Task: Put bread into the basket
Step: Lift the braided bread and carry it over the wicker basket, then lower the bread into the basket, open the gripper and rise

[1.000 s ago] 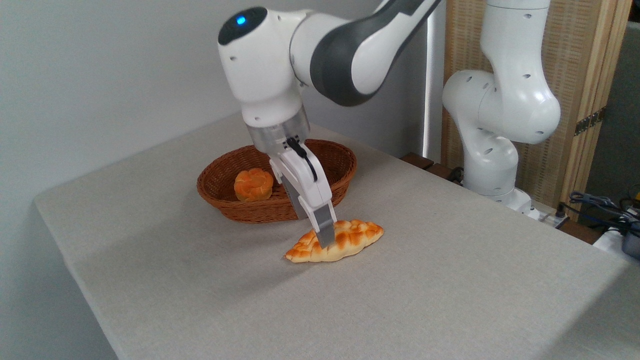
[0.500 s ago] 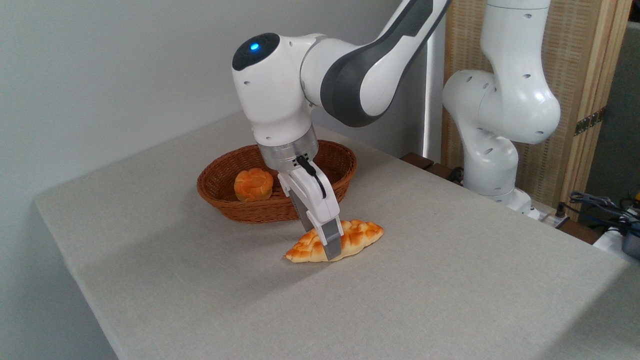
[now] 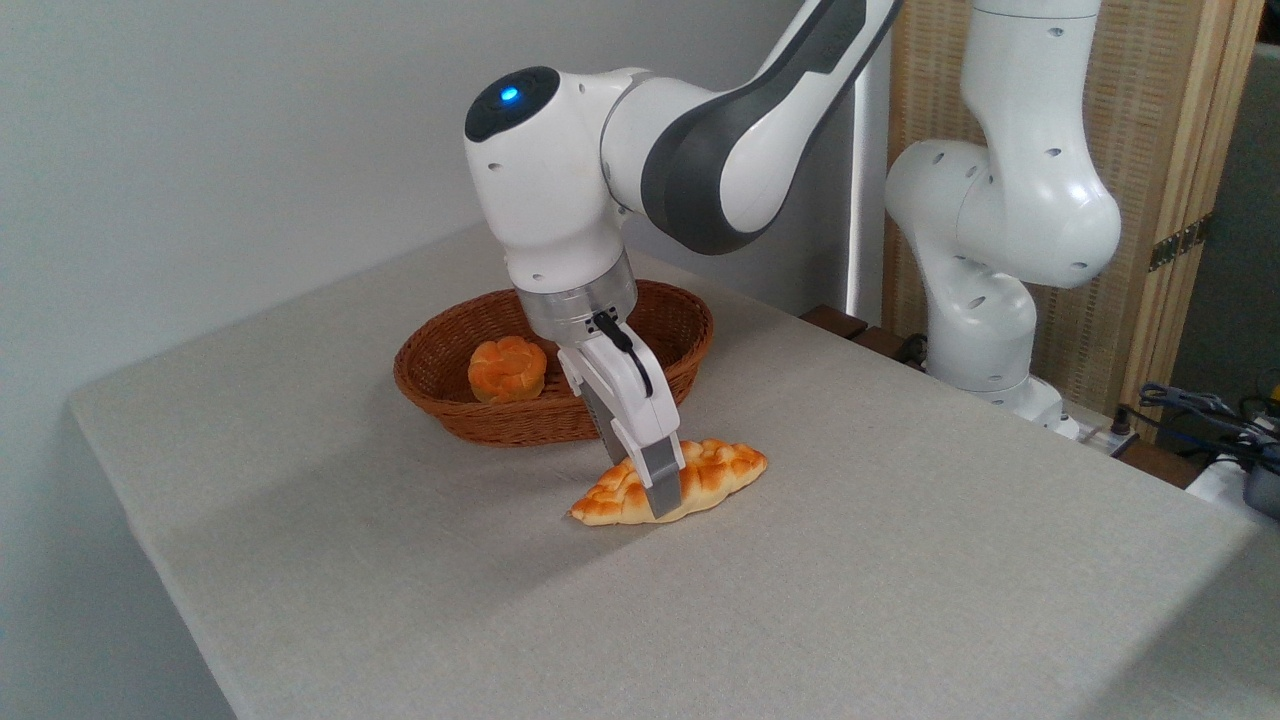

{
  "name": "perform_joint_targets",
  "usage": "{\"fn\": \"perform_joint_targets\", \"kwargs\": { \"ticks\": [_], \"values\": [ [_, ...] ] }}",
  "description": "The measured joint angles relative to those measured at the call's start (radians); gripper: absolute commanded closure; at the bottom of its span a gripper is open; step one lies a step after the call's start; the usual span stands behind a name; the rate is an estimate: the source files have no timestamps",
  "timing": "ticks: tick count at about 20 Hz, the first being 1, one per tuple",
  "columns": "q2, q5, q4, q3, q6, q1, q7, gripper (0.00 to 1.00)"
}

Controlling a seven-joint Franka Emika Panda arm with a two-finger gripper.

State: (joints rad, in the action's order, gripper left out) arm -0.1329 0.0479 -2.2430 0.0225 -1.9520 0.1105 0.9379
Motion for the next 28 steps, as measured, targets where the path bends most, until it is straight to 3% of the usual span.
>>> {"fn": "perform_joint_targets", "kwargs": {
  "ticks": [15, 24, 28],
  "values": [
    [-0.003, 0.0, 0.002, 0.001, 0.0, 0.0, 0.0, 0.55],
    [-0.08, 0.003, 0.101, -0.002, 0.029, 0.001, 0.0, 0.55],
    [-0.092, 0.115, 0.158, -0.067, 0.073, 0.005, -0.006, 0.55]
  ]
}}
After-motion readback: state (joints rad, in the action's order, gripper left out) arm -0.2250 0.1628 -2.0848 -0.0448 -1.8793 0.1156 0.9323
